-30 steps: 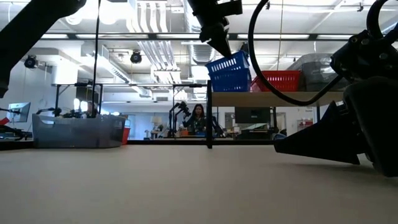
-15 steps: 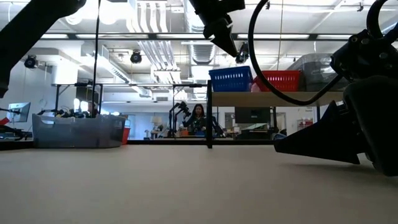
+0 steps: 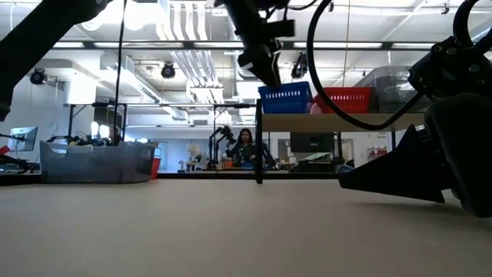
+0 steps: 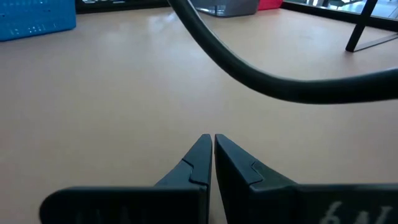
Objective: Stack baskets on shelf by color
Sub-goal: Stack the top blue bin on the other blue bin on the shelf, then stack the black bin on the other black bin on the shelf
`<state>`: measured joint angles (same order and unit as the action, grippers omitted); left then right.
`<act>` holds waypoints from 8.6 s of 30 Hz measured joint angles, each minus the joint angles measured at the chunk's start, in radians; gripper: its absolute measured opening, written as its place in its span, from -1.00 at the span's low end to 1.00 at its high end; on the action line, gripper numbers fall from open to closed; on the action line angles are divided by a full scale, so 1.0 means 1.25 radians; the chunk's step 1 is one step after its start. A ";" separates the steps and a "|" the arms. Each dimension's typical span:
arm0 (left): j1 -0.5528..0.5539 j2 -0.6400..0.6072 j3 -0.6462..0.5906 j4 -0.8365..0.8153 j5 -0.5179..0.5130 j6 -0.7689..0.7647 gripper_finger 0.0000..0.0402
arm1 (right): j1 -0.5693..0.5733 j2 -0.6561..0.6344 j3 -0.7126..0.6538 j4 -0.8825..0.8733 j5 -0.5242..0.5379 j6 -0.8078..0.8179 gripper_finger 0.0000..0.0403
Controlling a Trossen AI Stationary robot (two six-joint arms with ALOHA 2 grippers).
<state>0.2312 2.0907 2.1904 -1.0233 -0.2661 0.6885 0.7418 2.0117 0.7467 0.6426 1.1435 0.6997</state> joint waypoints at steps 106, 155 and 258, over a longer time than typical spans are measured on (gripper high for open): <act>-0.017 -0.130 -0.335 0.360 0.075 -0.182 -0.78 | 0.002 0.000 0.003 -0.007 -0.015 -0.001 -0.94; -0.089 -0.922 -1.128 0.095 -0.122 -0.786 -0.71 | -0.169 -0.177 -0.120 -0.090 -0.214 -0.351 -0.94; -0.445 -0.430 -0.900 0.509 0.174 -0.463 -0.99 | 0.130 -0.382 -0.100 -0.150 0.009 -0.271 -0.94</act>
<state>-0.3249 1.5529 1.0652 -0.3867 -0.0486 0.1102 0.9049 1.5345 0.6215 0.4548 1.1542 0.3614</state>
